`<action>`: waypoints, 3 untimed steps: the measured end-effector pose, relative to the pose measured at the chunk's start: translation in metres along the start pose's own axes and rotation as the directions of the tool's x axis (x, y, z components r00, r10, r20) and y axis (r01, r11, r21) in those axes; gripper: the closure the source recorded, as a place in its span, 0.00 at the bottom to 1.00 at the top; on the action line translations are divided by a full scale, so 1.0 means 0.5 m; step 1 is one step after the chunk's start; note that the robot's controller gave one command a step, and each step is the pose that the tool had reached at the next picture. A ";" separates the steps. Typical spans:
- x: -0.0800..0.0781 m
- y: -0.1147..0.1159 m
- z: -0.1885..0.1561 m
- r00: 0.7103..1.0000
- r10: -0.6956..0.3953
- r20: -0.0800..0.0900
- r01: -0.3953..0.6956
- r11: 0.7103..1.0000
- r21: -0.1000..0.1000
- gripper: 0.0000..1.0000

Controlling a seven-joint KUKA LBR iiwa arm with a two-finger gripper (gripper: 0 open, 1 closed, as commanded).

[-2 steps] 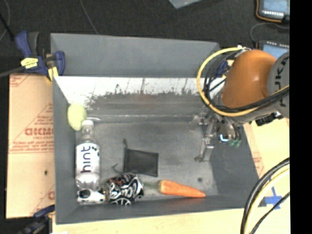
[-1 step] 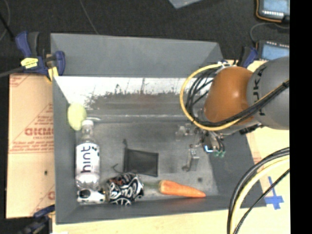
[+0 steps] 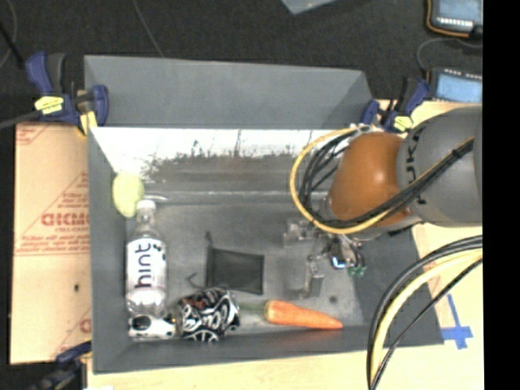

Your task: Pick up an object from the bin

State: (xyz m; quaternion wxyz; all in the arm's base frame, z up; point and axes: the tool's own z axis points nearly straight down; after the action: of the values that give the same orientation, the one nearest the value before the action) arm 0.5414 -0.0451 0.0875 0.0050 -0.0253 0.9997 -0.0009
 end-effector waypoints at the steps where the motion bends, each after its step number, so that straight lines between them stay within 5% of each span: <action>1: -0.004 0.055 0.001 0.999 0.040 -0.010 -0.040 0.999 0.003 0.00; 2: -0.042 0.138 0.021 0.988 0.153 0.007 -0.153 0.988 -0.002 0.00; 3: -0.069 0.163 0.032 0.986 -0.166 -0.004 0.166 0.986 0.002 1.00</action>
Offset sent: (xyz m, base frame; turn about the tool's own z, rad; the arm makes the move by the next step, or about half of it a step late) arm 0.0167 0.0725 -0.0152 0.1563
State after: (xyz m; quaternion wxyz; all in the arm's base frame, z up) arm 0.5718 0.0382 0.0717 0.0030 -0.1083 0.9941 -0.0026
